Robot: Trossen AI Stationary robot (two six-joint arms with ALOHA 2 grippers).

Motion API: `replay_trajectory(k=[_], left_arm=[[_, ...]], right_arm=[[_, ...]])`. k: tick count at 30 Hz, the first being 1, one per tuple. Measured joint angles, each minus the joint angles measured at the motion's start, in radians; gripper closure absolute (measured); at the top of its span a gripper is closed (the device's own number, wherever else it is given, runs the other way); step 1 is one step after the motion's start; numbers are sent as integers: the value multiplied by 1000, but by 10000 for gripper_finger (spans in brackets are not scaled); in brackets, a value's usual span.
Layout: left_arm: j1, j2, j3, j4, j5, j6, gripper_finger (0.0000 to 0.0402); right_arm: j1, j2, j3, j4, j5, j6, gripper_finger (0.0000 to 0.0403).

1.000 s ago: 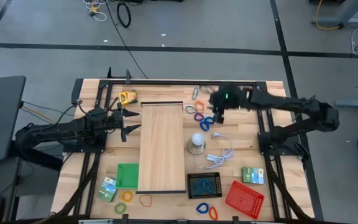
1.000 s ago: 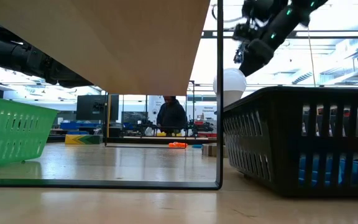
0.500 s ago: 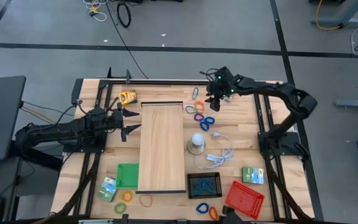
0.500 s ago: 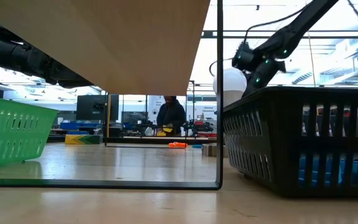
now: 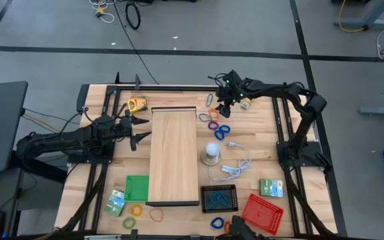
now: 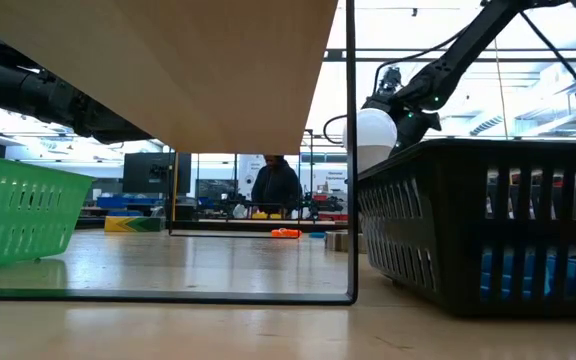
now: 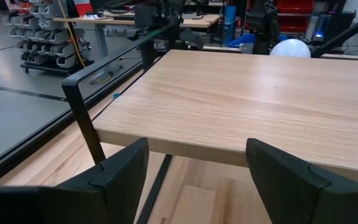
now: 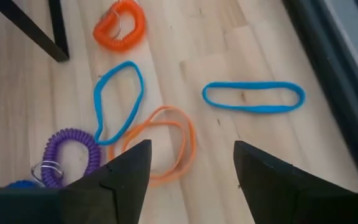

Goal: Pick & Place Office Desk Supplies
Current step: Put the top right orange rubber band into the black bin

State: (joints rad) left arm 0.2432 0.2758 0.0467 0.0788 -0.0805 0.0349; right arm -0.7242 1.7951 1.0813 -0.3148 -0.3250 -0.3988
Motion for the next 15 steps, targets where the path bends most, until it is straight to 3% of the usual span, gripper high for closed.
replay_trajectory(k=[15], left_arm=[[-1,0,0,-1,2,-12,129]], right_arm=[[49,25,-9,-72,-28,-6,182]])
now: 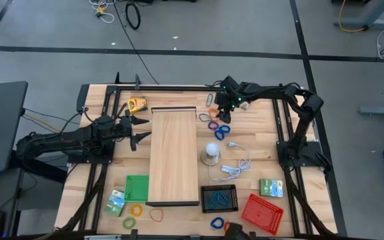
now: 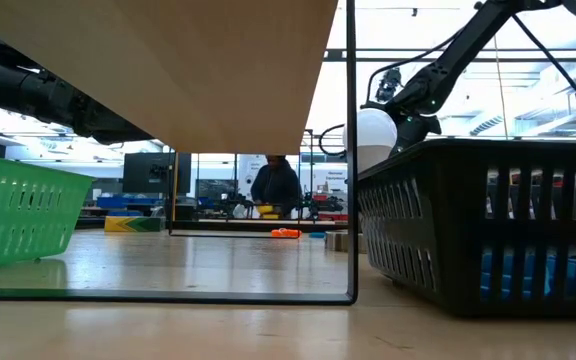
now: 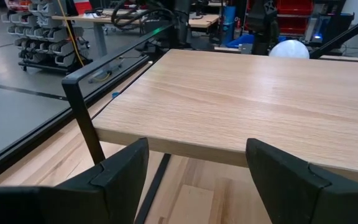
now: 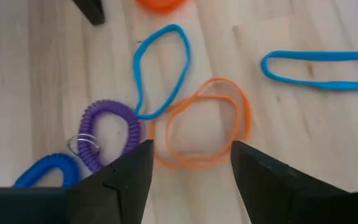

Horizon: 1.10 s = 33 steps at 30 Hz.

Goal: Pick & Place Office Desk Supplies
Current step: Put the top right orange rubber band into the black bin

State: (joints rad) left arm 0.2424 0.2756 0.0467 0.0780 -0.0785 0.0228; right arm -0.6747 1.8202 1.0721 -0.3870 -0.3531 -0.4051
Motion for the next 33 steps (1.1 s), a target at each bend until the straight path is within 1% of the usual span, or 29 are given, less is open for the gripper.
replay_trajectory(k=[5,13,18,21,23,26,31,32,33], left_arm=[[0,0,0,0,0,0,129],[0,0,0,0,0,-7,129],[0,0,0,0,0,-7,129],[0,0,0,0,0,-6,129],[0,0,0,-1,0,-6,129],[0,0,0,-4,0,-6,129],[0,0,0,-5,0,-4,129],[0,0,0,-5,0,-4,129],[0,0,0,-5,0,-4,129]], right_arm=[[7,2,0,8,-5,-1,185],[10,58,0,10,-5,-16,185],[11,59,1,18,19,-21,186],[12,58,2,22,39,-27,198],[15,58,2,26,54,-27,218],[28,58,2,26,87,-31,265],[42,58,2,21,92,-30,380],[45,58,2,19,92,-30,390],[48,58,2,18,92,-27,391]])
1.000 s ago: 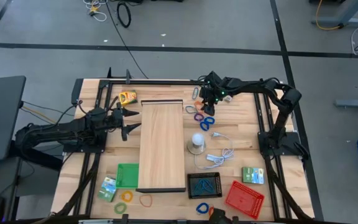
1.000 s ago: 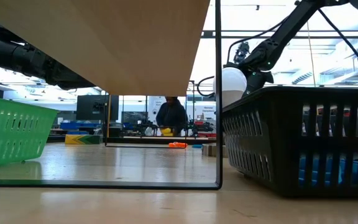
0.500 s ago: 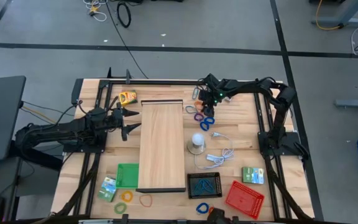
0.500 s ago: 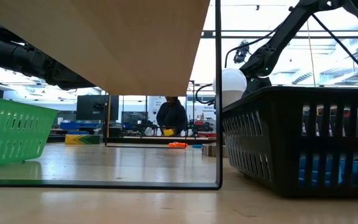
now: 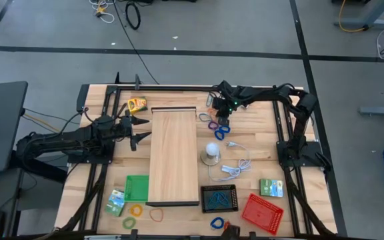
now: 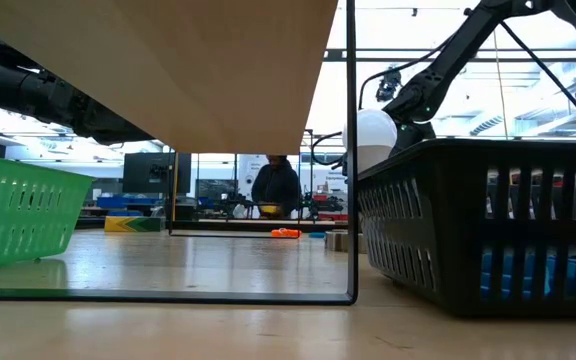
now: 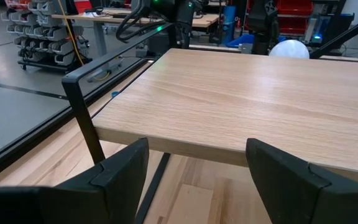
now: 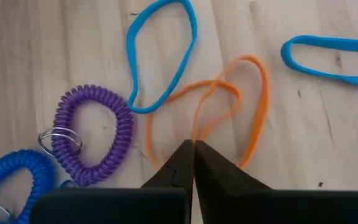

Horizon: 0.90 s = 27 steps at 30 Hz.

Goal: Pick & Place Office Desk Supplies
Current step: Put the top right orange rubber band into the black bin

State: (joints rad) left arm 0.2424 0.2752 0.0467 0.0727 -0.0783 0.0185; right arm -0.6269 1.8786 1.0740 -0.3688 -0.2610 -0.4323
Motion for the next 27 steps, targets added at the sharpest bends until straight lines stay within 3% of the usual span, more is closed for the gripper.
replay_trajectory(k=[4,11,27], left_arm=[[0,0,0,-1,0,0,129],[0,0,0,-2,0,0,129],[0,0,0,-3,-1,19,129]], right_arm=[[19,-1,0,-3,7,24,399],[75,-56,0,-22,126,33,401],[226,-381,0,-173,375,119,402]])
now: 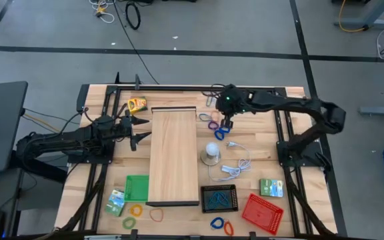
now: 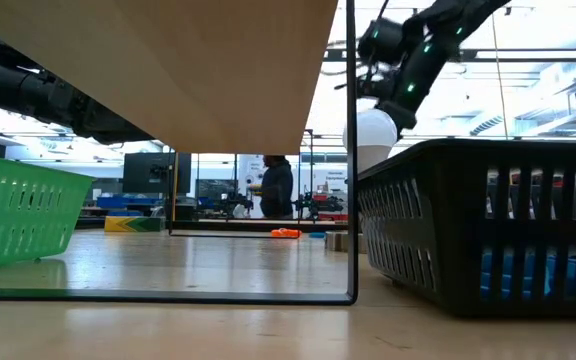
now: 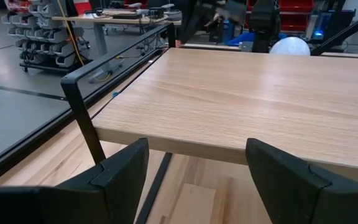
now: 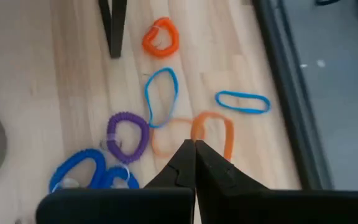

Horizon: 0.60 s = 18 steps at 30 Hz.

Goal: Pick & Place Office Desk Supplies
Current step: Put the top right orange rubber band into the black bin

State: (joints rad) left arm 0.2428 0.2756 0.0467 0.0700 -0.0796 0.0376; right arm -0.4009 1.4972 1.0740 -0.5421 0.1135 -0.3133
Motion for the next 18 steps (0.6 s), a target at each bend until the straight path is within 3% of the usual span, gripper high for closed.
replay_trajectory(k=[8,18], left_arm=[[0,0,0,0,-9,12,129],[0,0,0,0,-9,12,129]], right_arm=[[136,-171,0,-145,97,129,403],[395,-250,0,-319,-4,368,403]])
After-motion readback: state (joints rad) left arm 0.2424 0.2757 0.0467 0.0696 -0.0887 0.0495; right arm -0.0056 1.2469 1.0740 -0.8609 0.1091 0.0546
